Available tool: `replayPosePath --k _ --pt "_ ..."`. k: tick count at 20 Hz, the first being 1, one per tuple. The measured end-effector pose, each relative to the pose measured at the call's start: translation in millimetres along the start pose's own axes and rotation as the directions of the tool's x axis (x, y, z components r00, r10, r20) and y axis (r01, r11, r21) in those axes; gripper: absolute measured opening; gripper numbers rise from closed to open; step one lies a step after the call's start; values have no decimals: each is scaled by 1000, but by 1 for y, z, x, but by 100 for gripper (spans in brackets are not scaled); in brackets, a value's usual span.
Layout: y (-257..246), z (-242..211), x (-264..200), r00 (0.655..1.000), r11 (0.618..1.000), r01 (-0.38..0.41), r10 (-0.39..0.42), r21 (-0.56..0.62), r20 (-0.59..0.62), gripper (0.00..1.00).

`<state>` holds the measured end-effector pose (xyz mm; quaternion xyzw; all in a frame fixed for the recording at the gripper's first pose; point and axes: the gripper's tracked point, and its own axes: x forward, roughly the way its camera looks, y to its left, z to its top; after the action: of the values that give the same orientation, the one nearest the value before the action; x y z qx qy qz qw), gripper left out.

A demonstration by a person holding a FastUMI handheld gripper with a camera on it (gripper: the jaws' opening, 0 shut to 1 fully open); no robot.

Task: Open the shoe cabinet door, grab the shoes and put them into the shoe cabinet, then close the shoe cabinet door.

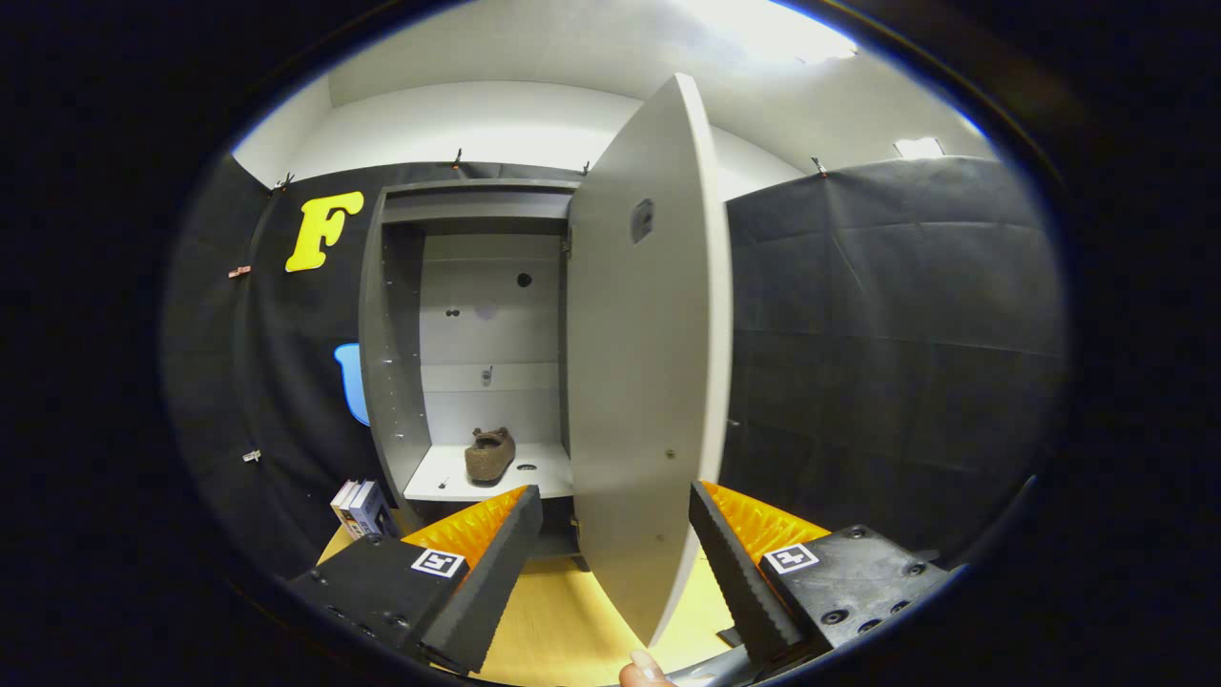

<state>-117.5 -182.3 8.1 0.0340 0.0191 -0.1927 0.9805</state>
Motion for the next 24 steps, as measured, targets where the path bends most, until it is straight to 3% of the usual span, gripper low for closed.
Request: replayPosePath --k 6,9,15,24 --pt "-68 6 11 999 999 41 -41 24 -6 98" --pt "-92 3 26 1000 1000 13 -13 17 -15 97" --pt "-96 -5 59 989 990 -139 140 28 -51 98" --pt "-63 -7 72 926 928 -369 372 62 -61 97"
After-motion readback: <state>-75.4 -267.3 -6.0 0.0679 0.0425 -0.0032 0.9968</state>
